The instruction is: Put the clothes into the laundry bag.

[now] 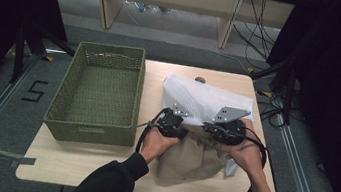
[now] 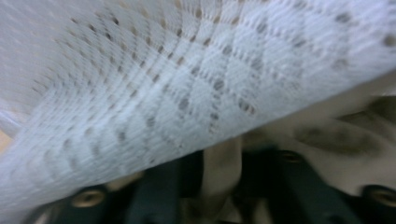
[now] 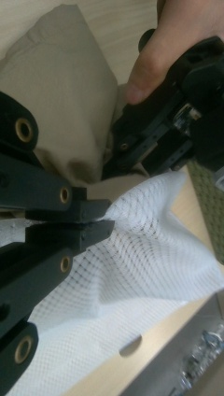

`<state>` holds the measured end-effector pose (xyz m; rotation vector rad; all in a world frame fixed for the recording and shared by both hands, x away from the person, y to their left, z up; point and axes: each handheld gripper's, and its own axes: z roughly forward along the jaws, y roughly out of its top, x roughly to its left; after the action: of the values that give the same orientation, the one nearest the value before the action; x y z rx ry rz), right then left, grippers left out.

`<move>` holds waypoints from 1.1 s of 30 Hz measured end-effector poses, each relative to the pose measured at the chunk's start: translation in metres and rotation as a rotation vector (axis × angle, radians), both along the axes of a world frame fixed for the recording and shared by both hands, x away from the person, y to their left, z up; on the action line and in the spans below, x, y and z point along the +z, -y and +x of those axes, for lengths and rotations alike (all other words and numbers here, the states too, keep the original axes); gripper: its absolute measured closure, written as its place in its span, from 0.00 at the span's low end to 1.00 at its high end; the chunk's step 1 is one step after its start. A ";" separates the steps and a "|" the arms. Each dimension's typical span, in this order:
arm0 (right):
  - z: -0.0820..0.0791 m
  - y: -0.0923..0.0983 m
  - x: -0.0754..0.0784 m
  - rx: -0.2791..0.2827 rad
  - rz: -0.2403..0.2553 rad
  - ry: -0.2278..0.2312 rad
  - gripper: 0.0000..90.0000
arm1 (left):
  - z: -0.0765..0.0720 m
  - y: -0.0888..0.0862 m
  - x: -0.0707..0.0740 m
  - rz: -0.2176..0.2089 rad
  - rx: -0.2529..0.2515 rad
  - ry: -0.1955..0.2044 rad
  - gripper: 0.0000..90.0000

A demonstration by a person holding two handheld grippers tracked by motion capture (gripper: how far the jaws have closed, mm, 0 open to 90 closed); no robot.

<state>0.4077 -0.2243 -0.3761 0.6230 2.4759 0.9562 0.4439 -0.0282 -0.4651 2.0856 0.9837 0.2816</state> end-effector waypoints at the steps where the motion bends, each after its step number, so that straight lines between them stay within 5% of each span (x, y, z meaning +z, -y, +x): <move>1: 0.002 0.001 -0.006 0.004 -0.013 -0.022 1.00 | -0.003 -0.002 0.000 0.003 0.001 0.005 0.62; 3: 0.003 0.003 -0.011 -0.009 -0.002 -0.025 1.00 | -0.012 -0.010 0.006 0.025 0.001 -0.008 0.46; 4: 0.004 0.005 -0.012 -0.010 0.001 -0.031 1.00 | -0.025 -0.019 0.014 0.036 -0.008 0.019 0.39; 7: 0.004 0.006 -0.011 -0.011 0.002 -0.027 1.00 | -0.041 -0.031 0.023 0.066 -0.016 0.044 0.27; 10: 0.004 0.005 -0.012 -0.013 -0.001 -0.032 1.00 | -0.058 -0.047 0.026 0.082 -0.025 0.009 0.22; 17: 0.004 0.000 -0.013 0.004 -0.014 -0.028 1.00 | -0.064 -0.037 -0.013 0.090 -0.134 -0.055 0.16; 20: 0.005 0.000 -0.014 -0.002 -0.014 -0.032 1.00 | -0.060 -0.024 -0.018 0.137 -0.141 -0.041 0.00; 21: 0.005 0.000 -0.015 -0.002 -0.014 -0.035 1.00 | -0.059 -0.020 -0.019 0.153 -0.136 -0.023 0.03; 22: 0.005 0.000 -0.015 0.000 -0.016 -0.038 1.00 | -0.057 -0.017 -0.020 0.172 -0.154 0.037 0.18; 23: 0.005 -0.001 -0.016 0.002 -0.020 -0.038 1.00 | -0.054 -0.016 -0.020 0.186 -0.167 0.092 0.45; 26: 0.002 -0.003 -0.016 -0.005 -0.029 -0.039 1.00 | -0.049 -0.013 -0.017 0.168 -0.160 0.094 0.77; 31: 0.000 -0.004 -0.010 0.019 -0.017 -0.024 1.00 | -0.043 -0.015 0.016 0.107 -0.141 0.163 0.88; 33: -0.001 -0.004 -0.005 0.018 -0.006 -0.012 1.00 | -0.037 -0.013 0.027 0.036 -0.094 0.175 0.89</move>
<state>0.4065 -0.2203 -0.3810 0.6072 2.4982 0.9545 0.4069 -0.0154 -0.4377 2.0927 0.7798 0.4284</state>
